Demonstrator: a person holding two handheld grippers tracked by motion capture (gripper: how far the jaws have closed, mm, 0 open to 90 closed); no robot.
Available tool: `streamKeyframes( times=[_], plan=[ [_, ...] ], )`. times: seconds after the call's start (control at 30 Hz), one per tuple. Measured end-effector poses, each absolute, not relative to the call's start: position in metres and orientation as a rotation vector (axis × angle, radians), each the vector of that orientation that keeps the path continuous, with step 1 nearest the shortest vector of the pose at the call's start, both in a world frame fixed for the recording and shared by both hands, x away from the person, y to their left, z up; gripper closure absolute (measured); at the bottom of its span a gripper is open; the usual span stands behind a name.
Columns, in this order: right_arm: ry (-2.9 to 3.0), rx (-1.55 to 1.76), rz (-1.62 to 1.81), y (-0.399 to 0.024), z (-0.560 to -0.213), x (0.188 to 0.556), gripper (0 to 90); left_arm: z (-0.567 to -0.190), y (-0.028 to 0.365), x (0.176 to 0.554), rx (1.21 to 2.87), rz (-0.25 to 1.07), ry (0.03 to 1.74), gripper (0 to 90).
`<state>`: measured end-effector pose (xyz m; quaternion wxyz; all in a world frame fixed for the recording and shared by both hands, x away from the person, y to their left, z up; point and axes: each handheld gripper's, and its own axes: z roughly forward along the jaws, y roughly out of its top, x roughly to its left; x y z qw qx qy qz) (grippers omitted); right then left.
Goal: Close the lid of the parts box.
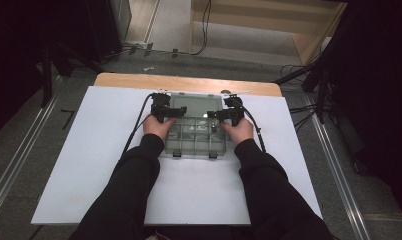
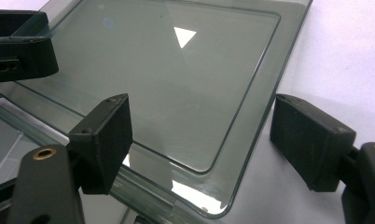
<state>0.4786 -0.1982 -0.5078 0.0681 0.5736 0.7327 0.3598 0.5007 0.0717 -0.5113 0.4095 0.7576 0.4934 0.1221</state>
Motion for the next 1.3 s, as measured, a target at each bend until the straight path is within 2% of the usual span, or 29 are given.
streamKeyframes(
  times=[0.7,1.07,1.3],
  plan=[
    [2.214,1.771,1.1,-0.1987,-0.5063,0.4773,23.4,-0.5113,0.0731,0.5014,1.892,0.292,1.253,20.7],
    [2.192,1.704,1.09,-0.1968,-0.5055,0.4735,23.7,-0.5083,0.0762,0.5013,1.884,0.208,1.267,22.0],
    [2.189,1.691,1.086,-0.1966,-0.5045,0.4726,24.4,-0.5069,0.0755,0.5005,1.885,0.218,1.258,23.4]
  ],
)
